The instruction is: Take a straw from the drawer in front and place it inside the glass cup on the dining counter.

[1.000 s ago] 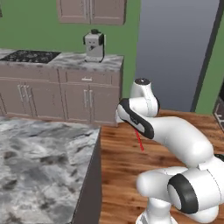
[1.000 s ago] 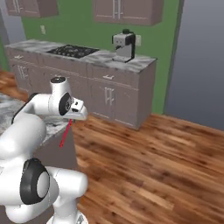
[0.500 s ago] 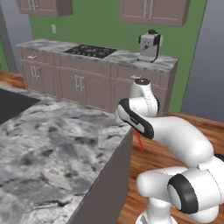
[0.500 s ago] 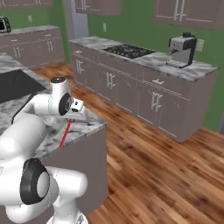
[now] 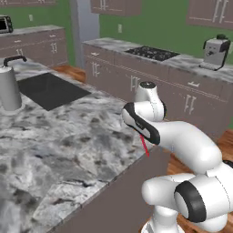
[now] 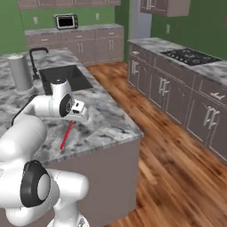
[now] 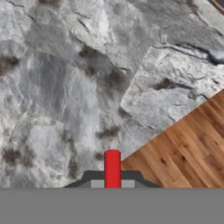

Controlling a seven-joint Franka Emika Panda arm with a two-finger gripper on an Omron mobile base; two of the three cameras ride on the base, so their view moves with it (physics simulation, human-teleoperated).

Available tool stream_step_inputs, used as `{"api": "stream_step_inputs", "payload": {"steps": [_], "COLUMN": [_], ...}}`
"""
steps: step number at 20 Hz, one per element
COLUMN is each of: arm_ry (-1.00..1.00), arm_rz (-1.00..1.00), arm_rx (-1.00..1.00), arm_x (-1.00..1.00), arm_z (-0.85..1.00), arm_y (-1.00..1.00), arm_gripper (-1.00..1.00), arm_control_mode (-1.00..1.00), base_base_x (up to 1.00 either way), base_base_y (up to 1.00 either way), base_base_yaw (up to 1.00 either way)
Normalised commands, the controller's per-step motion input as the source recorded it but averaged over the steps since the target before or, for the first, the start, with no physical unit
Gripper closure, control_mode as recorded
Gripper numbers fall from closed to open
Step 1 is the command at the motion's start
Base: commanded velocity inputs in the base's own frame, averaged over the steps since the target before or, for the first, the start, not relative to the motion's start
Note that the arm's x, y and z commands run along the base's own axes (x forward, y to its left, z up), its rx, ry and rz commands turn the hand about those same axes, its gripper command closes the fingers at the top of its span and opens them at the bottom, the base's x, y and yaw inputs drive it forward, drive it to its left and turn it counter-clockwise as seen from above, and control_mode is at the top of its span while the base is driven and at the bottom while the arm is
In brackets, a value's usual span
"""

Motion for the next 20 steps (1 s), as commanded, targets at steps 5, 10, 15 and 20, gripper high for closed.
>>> {"api": "stream_step_inputs", "payload": {"steps": [5,10,15,20], "arm_ry": [0.00,0.00,0.00,0.00], "arm_rz": [0.00,0.00,0.00,0.00], "arm_rx": [0.00,0.00,0.00,0.00], "arm_x": [0.00,0.00,0.00,0.00], "arm_z": [0.00,0.00,0.00,0.00], "arm_y": [0.00,0.00,0.00,0.00], "arm_gripper": [1.00,1.00,1.00,1.00], "arm_control_mode": [1.00,1.00,1.00,1.00], "base_base_x": [0.00,0.00,0.00,0.00], "base_base_y": [0.00,0.00,0.00,0.10], "base_base_yaw": [0.51,0.50,0.46,0.25]}}
